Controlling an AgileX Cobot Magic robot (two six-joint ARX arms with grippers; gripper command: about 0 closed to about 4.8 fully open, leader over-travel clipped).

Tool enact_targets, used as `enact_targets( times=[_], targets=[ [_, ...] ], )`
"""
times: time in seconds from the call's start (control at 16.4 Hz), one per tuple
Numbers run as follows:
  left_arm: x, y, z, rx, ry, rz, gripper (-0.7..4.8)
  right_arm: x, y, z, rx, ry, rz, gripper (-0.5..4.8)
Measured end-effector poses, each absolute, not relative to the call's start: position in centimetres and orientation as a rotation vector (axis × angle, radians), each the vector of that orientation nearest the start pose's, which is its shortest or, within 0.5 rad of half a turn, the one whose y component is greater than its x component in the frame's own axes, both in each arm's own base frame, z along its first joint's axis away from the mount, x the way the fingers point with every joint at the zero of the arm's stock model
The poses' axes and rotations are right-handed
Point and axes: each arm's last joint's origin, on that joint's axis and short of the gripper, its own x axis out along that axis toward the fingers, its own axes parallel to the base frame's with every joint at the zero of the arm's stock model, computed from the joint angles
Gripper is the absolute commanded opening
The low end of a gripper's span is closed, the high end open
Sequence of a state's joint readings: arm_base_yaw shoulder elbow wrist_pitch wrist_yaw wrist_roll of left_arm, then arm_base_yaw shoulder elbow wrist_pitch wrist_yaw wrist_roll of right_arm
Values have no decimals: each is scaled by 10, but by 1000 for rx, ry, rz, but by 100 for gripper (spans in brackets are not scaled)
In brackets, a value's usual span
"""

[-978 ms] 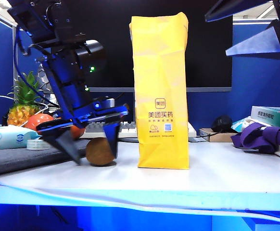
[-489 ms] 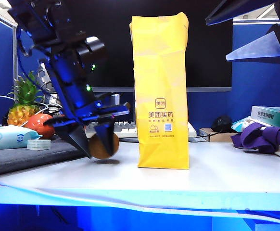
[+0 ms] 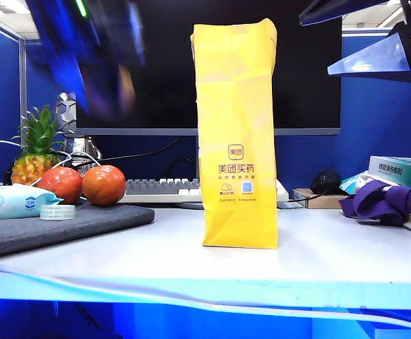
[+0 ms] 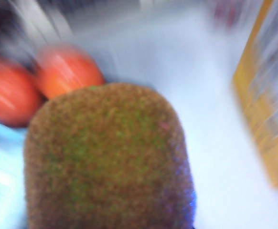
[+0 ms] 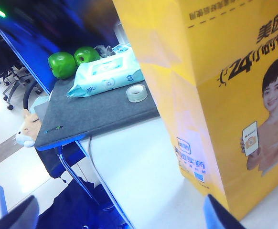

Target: Pick up the kiwifruit and throw it into the yellow paper bag.

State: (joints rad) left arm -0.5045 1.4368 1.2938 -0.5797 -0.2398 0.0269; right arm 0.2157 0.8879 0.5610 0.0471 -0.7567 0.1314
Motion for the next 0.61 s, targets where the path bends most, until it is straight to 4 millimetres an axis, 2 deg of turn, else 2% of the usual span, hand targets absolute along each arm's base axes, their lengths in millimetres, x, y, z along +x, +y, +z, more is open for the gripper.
enact_targets(
  times=[0.12, 0.24, 0.43, 0.61],
  targets=[
    [249, -133, 365, 281, 487, -387, 75, 181, 60, 262, 198, 343, 946, 479],
    [244, -136, 388, 259, 291, -575, 75, 182, 60, 263, 197, 334, 948, 479],
    [255, -150, 394, 181, 133, -798, 75, 182, 60, 264, 214, 330, 945, 479],
    [277, -166, 385, 108, 61, -906, 75, 182, 60, 266, 211, 310, 949, 479]
  ],
)
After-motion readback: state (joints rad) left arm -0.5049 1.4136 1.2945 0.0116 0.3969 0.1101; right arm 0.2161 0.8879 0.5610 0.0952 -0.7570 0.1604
